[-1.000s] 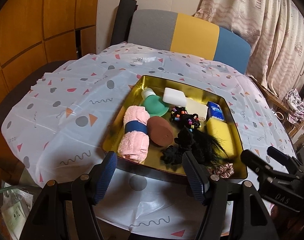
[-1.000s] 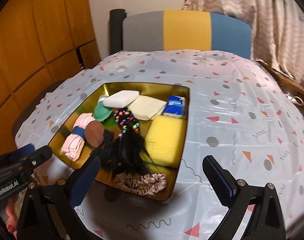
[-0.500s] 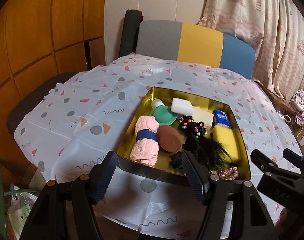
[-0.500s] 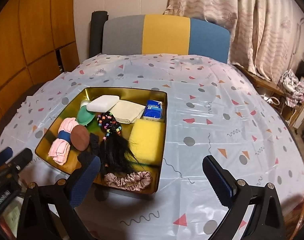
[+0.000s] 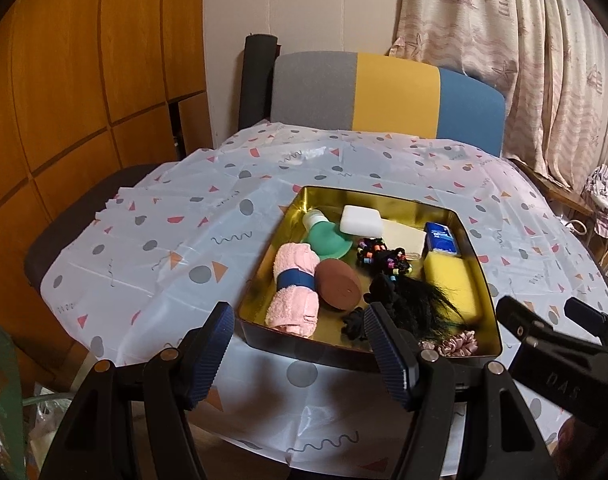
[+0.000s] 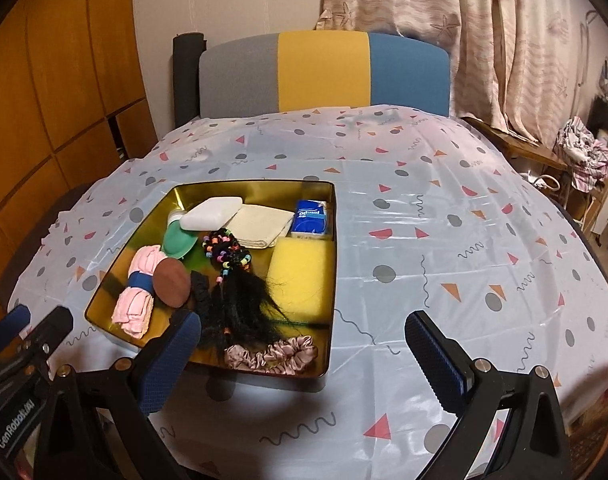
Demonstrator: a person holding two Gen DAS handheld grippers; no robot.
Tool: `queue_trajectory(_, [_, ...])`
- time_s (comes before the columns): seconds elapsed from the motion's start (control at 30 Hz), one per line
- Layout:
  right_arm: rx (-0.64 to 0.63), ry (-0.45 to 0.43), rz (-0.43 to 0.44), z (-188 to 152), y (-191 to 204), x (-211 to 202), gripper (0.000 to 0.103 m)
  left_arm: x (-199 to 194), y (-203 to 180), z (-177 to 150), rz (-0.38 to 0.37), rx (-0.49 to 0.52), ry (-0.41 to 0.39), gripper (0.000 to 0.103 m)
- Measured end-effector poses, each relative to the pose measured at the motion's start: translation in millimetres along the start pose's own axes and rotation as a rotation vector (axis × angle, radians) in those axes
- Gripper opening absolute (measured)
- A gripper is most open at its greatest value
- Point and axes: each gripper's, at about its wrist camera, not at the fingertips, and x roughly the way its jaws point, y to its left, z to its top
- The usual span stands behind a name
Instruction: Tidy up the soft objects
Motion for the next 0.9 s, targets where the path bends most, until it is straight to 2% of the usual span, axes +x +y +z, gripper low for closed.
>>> queue_trajectory(0.1, [-0.007,0.001,0.001,-2.7,2.7,-0.5,0.103,0.6,1.1,0.1,0.017,-0.005,0.001,0.069])
queue_trajectory(0.5, [-0.004,0.001,-0.002,-5.5,3.2,-2.8,0.103,1.9,-1.9,-2.7,0.007,0.005,0.019,0.069])
queue_trajectory(0.67, [-0.007,0.001,-0.002,-5.7,3.4,-2.2,0.103,6.1,0.7,-3.4,0.01,-0.009,0.044,0.062])
queue_trajectory(0.9, [-0.004,0.006,0.0,-6.3,2.7,-1.2,0.103,4.5,-3.2,-3.7,0.021,0.01,0.036,0.062])
